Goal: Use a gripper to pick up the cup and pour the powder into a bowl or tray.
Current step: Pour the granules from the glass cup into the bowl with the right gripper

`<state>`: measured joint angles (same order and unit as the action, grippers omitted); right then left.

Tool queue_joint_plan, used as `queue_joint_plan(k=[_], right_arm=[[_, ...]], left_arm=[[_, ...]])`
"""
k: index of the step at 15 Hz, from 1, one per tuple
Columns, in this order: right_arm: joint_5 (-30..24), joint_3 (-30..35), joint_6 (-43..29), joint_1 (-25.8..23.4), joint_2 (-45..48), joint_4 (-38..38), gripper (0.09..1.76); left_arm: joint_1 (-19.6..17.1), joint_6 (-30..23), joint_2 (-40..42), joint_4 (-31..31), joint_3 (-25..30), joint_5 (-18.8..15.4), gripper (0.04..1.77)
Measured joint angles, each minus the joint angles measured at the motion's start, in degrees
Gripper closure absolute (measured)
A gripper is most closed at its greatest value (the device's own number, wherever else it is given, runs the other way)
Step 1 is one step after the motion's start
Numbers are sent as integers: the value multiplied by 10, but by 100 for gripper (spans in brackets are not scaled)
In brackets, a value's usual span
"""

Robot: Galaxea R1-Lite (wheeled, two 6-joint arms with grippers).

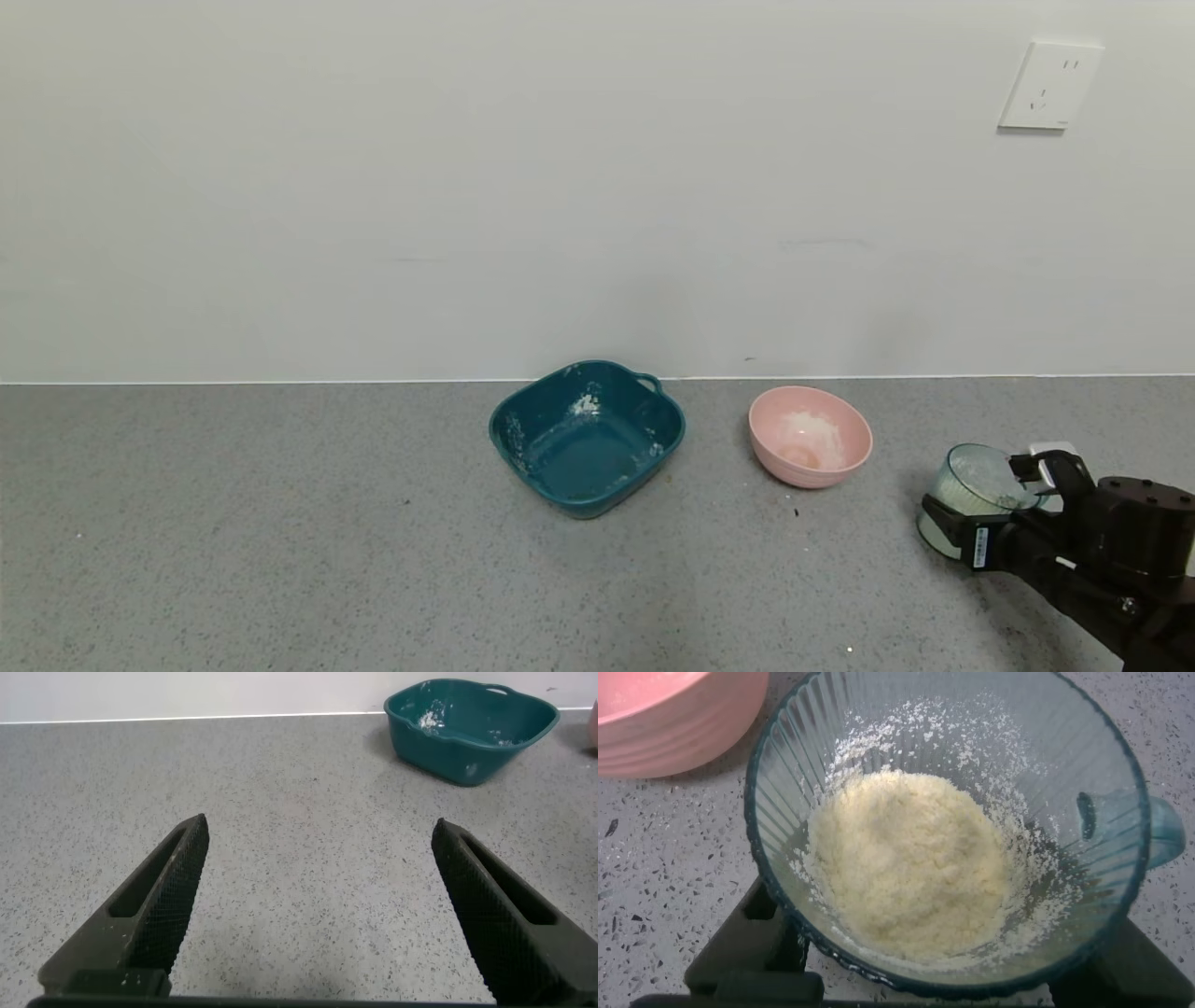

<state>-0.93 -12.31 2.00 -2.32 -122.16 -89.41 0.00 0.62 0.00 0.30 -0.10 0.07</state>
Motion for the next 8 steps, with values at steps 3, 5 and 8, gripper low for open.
queue_joint_plan(k=[3,5,8], right_arm=[[-1,-1,2,0,5,0,49],[-1,-4,15,0,15,0,49],[0,-14,41,2,45,39,50]], left_arm=[[0,0,0,0,0,0,9],[0,0,0,0,0,0,9],[0,0,0,0,0,0,9]])
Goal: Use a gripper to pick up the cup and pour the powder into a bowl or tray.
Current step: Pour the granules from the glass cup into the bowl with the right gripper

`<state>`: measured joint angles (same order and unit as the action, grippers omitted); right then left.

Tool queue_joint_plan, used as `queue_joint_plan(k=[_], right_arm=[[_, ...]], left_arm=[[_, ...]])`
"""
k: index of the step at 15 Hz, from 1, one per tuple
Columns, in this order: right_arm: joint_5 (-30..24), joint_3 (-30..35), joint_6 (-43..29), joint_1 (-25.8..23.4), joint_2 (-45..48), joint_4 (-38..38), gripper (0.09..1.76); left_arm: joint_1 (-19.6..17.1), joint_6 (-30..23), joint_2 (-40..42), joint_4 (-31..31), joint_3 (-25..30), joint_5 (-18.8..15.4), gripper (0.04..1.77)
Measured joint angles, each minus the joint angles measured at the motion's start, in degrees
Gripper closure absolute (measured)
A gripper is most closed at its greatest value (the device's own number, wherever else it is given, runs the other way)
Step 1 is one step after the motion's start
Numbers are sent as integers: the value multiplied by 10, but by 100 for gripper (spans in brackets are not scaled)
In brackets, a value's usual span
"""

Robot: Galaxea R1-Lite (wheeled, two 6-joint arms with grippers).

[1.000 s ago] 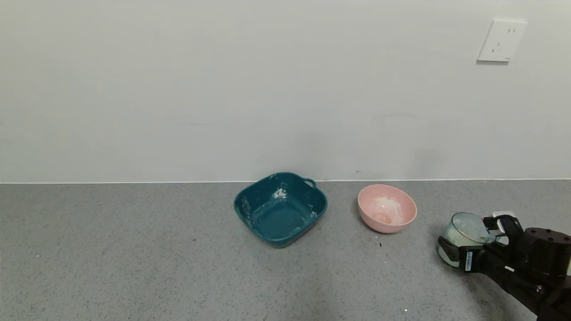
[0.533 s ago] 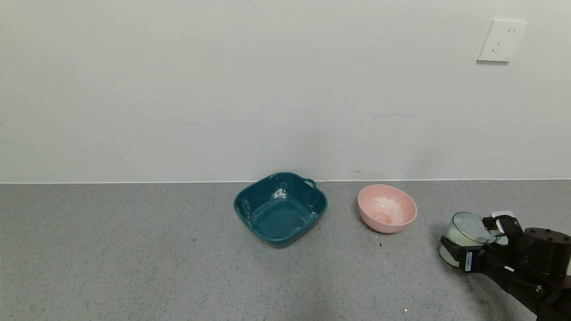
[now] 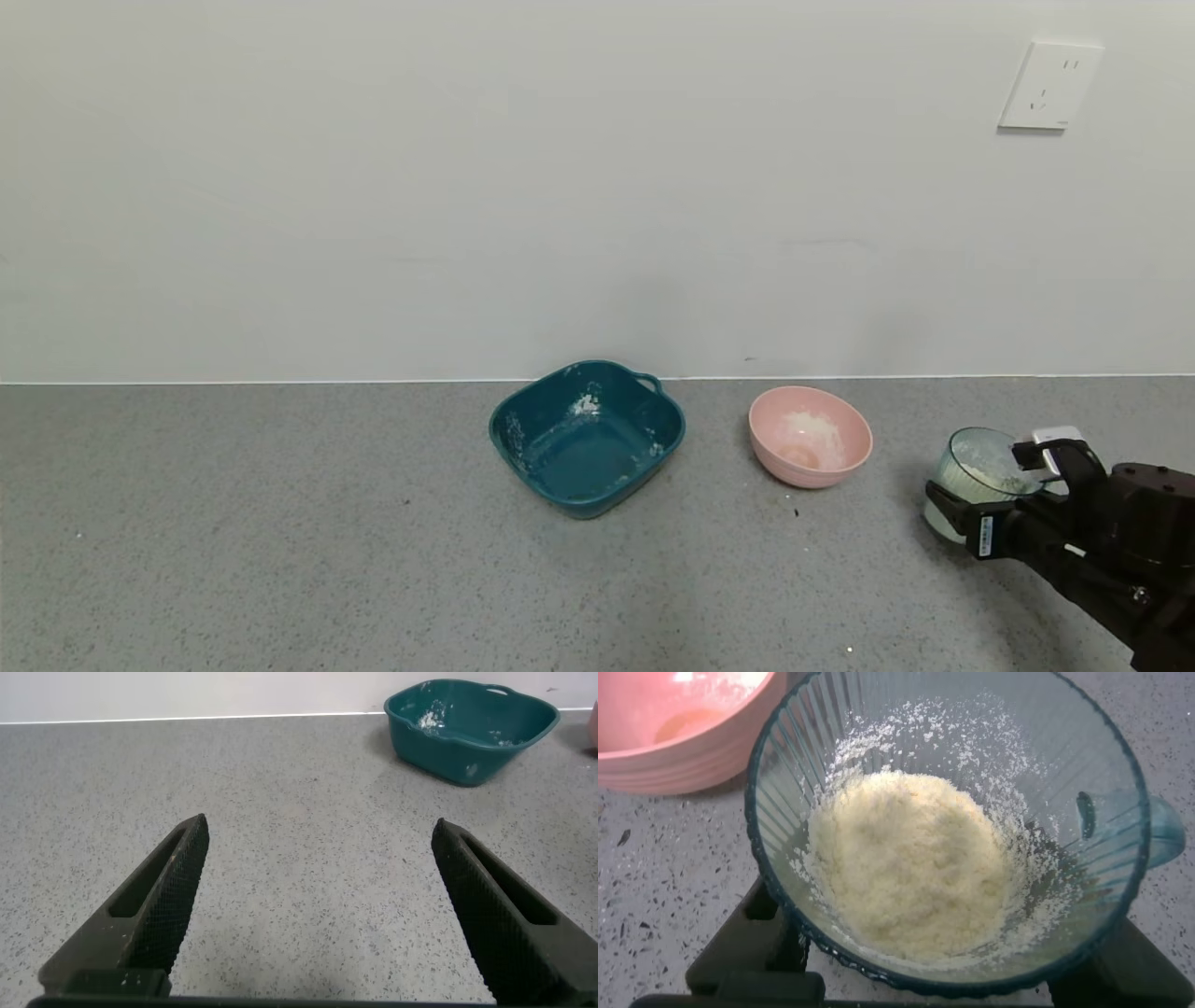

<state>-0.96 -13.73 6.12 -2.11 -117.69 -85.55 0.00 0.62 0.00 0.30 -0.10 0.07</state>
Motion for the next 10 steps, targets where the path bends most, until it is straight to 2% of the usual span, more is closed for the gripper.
queue_joint_plan(k=[2,3,6,10], right_arm=[[0,-21,6,1,35,85,50],[0,-41,8,0,59,152,50],[4,-126,10,-1,129,317,50],[7,-209,53,4,181,424,50]], left_arm=[[0,0,0,0,0,0,9],[0,0,0,0,0,0,9],[0,0,0,0,0,0,9],[0,0,0,0,0,0,9]])
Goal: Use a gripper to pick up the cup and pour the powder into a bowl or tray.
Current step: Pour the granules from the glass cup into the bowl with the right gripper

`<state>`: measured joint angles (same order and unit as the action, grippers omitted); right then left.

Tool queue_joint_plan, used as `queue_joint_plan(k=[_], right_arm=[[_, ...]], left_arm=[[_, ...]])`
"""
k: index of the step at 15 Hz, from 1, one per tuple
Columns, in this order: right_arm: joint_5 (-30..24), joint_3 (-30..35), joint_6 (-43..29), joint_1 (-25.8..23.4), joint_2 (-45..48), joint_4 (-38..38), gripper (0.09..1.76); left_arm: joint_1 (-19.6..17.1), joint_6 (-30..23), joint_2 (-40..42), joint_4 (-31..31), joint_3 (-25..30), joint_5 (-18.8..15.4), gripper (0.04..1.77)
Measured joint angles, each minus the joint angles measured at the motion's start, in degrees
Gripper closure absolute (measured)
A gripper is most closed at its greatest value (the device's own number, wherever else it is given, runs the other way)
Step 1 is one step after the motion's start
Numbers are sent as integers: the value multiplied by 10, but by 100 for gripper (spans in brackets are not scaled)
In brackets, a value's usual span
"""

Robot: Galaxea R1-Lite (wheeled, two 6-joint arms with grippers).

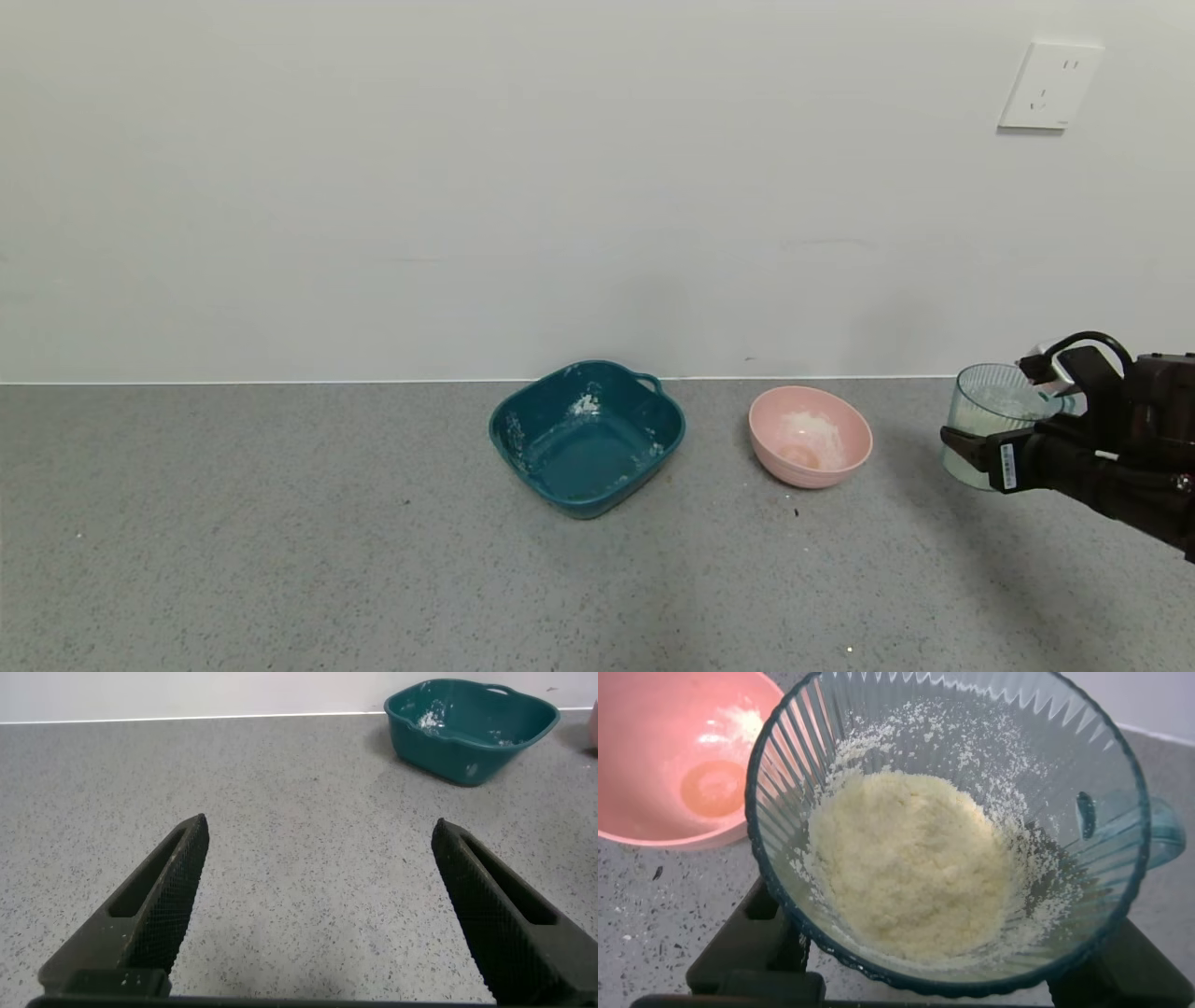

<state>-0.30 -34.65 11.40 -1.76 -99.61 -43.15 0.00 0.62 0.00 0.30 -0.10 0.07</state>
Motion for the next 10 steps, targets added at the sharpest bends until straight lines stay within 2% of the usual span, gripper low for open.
queue_joint_plan(k=[4,10], right_arm=[[23,-54,57,4,14,61,50],[24,-88,105,12,16,99,50]], left_arm=[[0,0,0,0,0,0,9],[0,0,0,0,0,0,9]])
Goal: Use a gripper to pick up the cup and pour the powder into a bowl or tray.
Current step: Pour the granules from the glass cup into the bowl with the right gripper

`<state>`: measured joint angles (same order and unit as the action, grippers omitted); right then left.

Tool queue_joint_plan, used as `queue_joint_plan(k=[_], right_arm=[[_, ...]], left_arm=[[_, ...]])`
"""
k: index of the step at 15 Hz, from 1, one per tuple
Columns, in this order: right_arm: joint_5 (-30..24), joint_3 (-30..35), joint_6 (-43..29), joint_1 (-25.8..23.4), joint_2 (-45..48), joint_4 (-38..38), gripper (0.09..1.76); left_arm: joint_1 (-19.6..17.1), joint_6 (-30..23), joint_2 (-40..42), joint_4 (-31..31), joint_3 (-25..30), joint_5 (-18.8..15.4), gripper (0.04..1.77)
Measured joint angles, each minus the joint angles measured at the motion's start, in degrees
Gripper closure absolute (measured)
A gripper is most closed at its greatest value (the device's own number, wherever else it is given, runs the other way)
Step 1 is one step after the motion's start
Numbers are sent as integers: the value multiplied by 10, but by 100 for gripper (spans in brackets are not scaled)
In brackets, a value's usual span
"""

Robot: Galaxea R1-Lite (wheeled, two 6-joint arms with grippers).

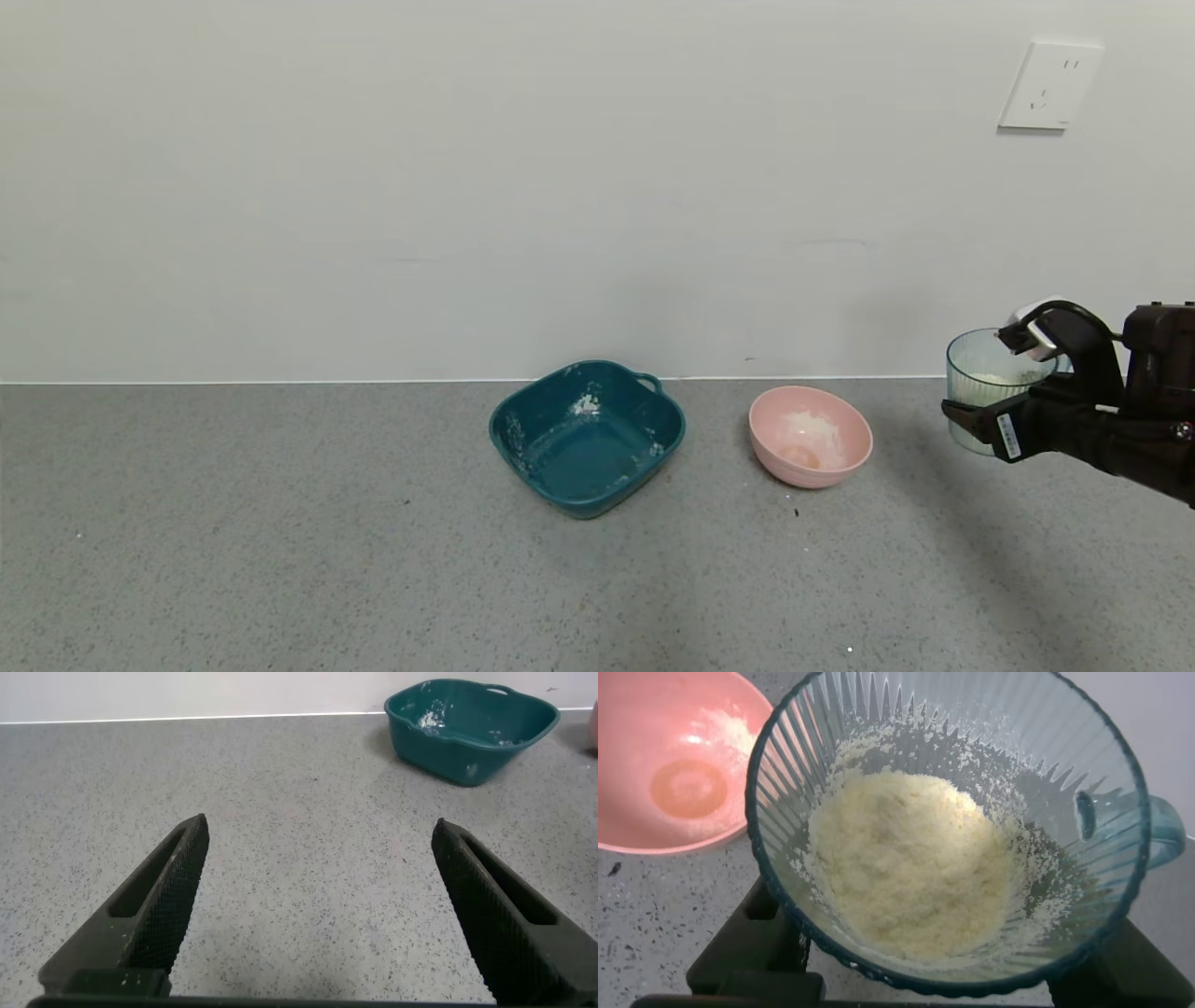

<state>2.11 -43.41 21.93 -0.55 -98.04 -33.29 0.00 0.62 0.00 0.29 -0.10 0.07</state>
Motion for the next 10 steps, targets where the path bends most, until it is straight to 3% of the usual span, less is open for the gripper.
queue_joint_plan(k=[10], right_arm=[[1,-50,94,13,7,72,50]], left_arm=[[0,0,0,0,0,0,9]])
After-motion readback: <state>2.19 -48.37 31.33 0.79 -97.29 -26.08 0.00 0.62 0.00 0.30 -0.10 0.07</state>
